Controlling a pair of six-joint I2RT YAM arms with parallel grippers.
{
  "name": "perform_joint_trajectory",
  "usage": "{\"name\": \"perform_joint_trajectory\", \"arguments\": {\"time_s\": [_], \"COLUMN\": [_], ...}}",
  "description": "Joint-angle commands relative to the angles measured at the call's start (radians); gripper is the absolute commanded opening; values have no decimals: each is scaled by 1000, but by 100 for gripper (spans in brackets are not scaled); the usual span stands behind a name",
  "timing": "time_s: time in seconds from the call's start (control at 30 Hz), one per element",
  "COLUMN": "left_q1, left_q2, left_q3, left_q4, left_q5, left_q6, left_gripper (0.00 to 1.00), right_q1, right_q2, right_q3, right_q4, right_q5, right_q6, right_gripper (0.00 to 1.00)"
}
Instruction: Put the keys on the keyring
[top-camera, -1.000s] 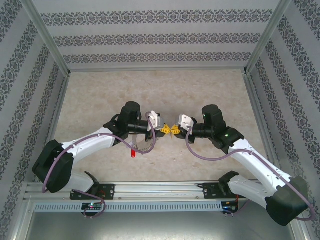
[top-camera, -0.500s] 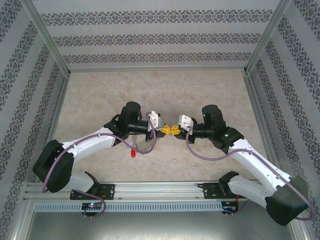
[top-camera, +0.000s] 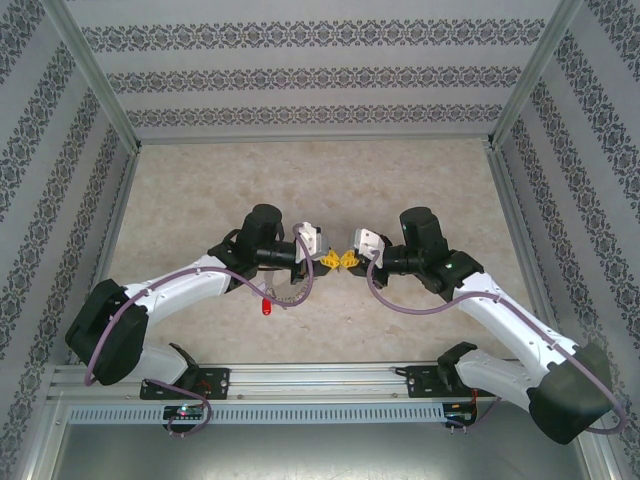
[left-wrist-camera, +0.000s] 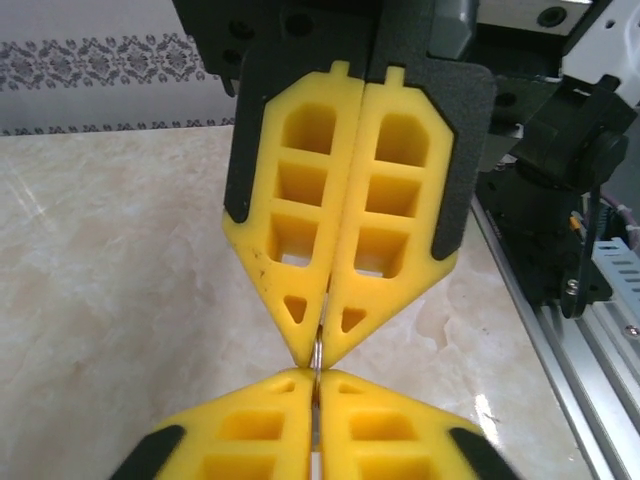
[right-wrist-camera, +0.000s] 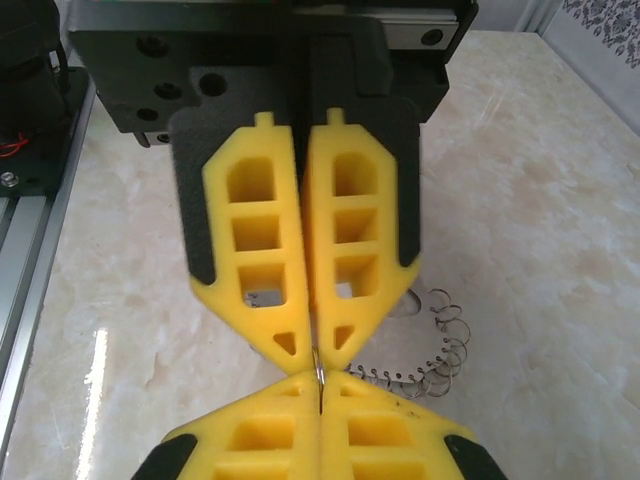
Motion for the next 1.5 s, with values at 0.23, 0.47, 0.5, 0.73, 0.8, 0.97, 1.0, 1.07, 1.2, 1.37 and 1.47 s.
{"name": "perform_joint_trajectory", "arguments": {"time_s": [0.23, 0.47, 0.5, 0.73, 0.8, 0.97, 1.0, 1.07, 1.2, 1.37, 1.47], "left_q1": [63, 73, 73, 40, 11, -3, -4, -7, -4, 36, 68], "left_q2": [-162, -235, -227, -160, -147, -91, -81, -61, 28, 249, 347], "left_q3": [-96, -149, -145, -137, -135, -86, -73, -58, 19, 193, 274], "left_q4": [-14, -173, -209, -360, -401, -492, -519, -545, -597, -621, -617], "left_q5": [-93, -386, -416, -501, -511, -465, -431, -392, -400, -378, -316], "left_q6": [-77, -121, -127, -249, -206, -48, 12, 126, 411, 557, 572], "left_gripper": [43, 52, 51, 48, 48, 38, 36, 32, 32, 31, 31], "right_q1": [-40, 2, 2, -1, -3, -21, -28, -38, -58, -102, -137], "right_q2": [-21, -2, -4, 32, 57, 123, 131, 139, 147, 114, 76], "right_q3": [-22, -5, -7, 19, 29, 62, 64, 61, 44, 22, -2], "right_q4": [23, -51, -49, -84, -85, -67, -52, -29, -11, -8, -3], "right_q5": [4, 230, 259, 338, 357, 397, 397, 383, 400, 414, 409], "right_q6": [75, 19, 19, 12, 21, 135, 180, 239, 277, 317, 340], "right_gripper": [0, 0, 0, 0, 0, 0, 0, 0, 0, 0, 0]}}
